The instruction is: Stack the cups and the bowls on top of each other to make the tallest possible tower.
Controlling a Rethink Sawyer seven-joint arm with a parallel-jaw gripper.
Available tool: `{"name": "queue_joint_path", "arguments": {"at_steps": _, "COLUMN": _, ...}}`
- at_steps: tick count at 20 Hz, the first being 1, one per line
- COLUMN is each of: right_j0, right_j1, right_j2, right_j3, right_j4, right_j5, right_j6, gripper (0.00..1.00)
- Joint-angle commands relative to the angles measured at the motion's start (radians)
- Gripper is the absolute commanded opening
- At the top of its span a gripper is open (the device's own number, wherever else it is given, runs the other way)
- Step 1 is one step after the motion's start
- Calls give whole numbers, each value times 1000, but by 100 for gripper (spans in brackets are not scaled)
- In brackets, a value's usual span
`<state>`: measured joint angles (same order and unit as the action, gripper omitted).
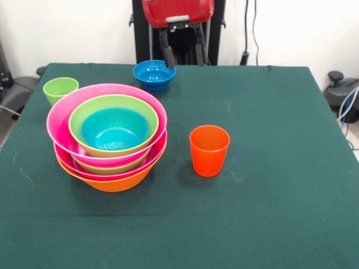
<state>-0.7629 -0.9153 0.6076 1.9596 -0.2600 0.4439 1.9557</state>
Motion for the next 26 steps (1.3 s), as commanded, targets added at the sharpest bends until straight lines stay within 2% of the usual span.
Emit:
{"name": "queue_joint_path", "arguments": {"at_steps": 1, "right_j0": 52, "right_j1": -30, "right_j2": -84, "right_j3": 148, "right_j4": 41, "right_j5": -61, "right_j6": 201, "gripper": 100}}
{"name": "queue_joint_path", "arguments": {"at_steps": 10, "right_j0": 76, "right_j1": 3, "right_j2": -120, "right_j3": 146, "right_j4": 50, "right_j5": -138, "right_j6": 183, "gripper": 100}}
{"name": "queue_joint_path", "arguments": {"at_steps": 19, "right_j0": 166, "right_j1": 102, "right_j2": -180, "right_j3": 74, "right_j4": 70, "right_j5": -263, "right_j6": 206, "gripper": 100}}
{"name": "queue_joint_path", "arguments": {"at_steps": 26, "right_j0": 198, "right_j1": 144, "right_j2": -213, "right_j3": 39, "right_j4": 97, "right_j5": -324, "right_j6": 184, "gripper": 100}}
